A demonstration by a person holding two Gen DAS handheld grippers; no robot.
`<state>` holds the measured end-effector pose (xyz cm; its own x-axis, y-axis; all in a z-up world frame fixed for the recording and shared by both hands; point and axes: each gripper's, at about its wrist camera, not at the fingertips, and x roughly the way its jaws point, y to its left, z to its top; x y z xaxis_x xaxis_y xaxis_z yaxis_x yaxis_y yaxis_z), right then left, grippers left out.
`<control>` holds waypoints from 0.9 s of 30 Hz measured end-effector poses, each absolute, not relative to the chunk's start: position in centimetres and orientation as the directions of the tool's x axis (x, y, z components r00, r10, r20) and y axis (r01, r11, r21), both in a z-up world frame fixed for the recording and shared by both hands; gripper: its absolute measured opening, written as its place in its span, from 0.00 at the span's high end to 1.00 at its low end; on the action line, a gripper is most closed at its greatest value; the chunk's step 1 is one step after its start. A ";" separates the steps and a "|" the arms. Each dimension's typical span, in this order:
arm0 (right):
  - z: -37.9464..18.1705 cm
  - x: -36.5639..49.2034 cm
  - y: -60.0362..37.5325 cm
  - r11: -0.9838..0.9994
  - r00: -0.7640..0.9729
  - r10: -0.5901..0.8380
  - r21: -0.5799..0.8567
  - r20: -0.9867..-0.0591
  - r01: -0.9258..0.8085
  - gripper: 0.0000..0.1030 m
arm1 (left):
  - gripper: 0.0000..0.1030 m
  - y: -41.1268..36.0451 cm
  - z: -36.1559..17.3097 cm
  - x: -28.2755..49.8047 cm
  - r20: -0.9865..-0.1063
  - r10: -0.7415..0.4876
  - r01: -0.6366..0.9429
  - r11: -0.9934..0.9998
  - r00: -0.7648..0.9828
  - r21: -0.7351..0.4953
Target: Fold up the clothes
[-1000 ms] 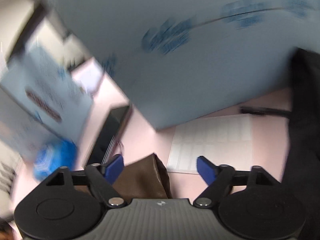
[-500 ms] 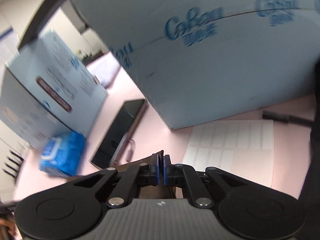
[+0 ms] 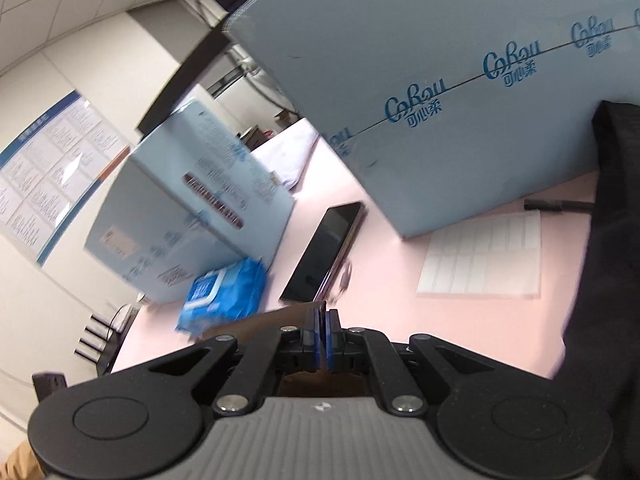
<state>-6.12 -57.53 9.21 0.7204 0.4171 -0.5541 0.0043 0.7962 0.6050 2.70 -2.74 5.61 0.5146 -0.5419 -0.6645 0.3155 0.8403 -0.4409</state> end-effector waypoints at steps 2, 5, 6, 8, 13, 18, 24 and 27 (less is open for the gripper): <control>9.1 -7.5 -57.7 0.798 0.717 0.408 0.602 -0.565 0.020 0.99 | 0.89 -2.4 5.8 1.4 -0.665 -0.548 0.323 0.837 0.507 -0.442; 7.9 -10.1 -57.8 0.799 0.695 0.391 0.597 -0.604 0.069 0.99 | 0.89 -2.5 5.7 -0.6 -0.681 -0.556 0.350 0.831 0.477 -0.433; 7.5 -10.7 -57.7 0.809 0.686 0.380 0.582 -0.620 0.078 0.99 | 0.89 -2.6 5.5 -1.2 -0.689 -0.556 0.359 0.830 0.464 -0.428; 6.3 -11.9 -57.4 0.828 0.669 0.354 0.552 -0.654 0.101 0.99 | 0.89 -2.7 5.2 -2.1 -0.700 -0.561 0.365 0.825 0.442 -0.431; 3.8 -12.9 -56.6 0.867 0.619 0.309 0.482 -0.722 0.129 0.98 | 0.90 -4.0 3.8 -3.5 -0.737 -0.546 0.407 0.825 0.398 -0.392; 3.5 -12.5 -55.3 0.918 0.567 0.200 0.355 -0.799 0.176 0.73 | 0.89 -5.7 3.2 -3.6 -0.773 -0.508 0.451 0.831 0.380 -0.324; 7.6 -14.2 -53.9 0.973 0.656 -0.029 0.129 -0.754 0.191 0.73 | 0.89 -5.1 2.9 -4.0 -0.766 -0.515 0.419 0.837 0.385 -0.352; 9.8 -14.4 -50.2 0.982 0.754 0.103 0.186 -0.648 0.026 0.73 | 0.89 -4.7 3.0 -4.1 -0.761 -0.523 0.403 0.837 0.384 -0.371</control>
<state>-14.43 -50.19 9.80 0.7544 0.1030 -0.6483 0.0256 0.9822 0.1859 -4.08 -4.74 3.00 0.3835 -0.5226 -0.7614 0.4030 0.8366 -0.3712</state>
